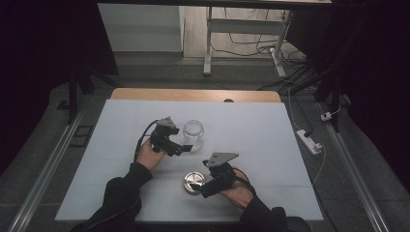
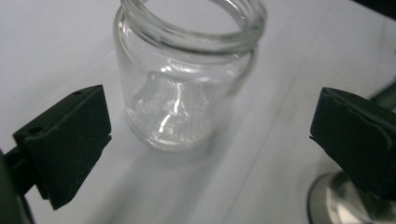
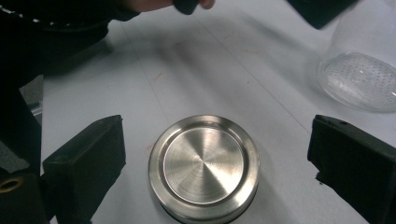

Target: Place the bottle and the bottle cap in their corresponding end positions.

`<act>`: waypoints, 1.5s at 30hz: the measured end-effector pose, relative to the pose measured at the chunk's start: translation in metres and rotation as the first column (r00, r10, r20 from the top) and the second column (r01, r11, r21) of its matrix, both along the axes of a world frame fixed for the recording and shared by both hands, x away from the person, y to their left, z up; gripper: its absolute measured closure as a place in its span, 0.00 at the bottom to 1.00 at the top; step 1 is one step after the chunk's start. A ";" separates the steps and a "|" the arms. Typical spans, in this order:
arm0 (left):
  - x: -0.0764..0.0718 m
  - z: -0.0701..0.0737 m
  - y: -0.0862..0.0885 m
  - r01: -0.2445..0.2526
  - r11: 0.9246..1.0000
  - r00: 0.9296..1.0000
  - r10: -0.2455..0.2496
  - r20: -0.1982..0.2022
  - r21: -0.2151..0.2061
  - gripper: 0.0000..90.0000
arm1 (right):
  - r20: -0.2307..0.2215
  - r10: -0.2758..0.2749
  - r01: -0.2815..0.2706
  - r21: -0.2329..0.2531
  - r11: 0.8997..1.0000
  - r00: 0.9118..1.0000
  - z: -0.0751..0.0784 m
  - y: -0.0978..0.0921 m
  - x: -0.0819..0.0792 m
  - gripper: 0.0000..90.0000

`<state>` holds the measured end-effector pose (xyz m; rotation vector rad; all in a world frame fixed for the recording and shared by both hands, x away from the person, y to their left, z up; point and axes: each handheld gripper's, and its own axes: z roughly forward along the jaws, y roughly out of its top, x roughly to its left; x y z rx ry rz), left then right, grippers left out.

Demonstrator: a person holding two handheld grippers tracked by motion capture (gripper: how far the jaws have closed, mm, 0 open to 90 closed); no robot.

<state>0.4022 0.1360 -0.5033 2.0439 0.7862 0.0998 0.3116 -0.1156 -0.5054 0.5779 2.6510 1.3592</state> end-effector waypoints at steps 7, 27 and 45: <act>-0.014 0.004 0.013 0.012 1.000 1.000 -0.012 0.014 -0.009 0.00 | 0.026 -0.047 0.046 0.031 0.998 0.999 0.006 -0.007 -0.001 0.00; -0.064 0.009 0.029 0.029 1.000 1.000 -0.029 -0.005 0.007 0.00 | 0.014 -0.068 0.067 0.023 0.997 0.998 0.014 -0.029 0.000 0.00; -0.118 0.010 0.059 -0.026 0.999 1.000 0.026 -0.003 0.018 0.00 | 0.037 -0.152 0.151 0.010 0.988 0.988 0.020 -0.063 -0.008 0.00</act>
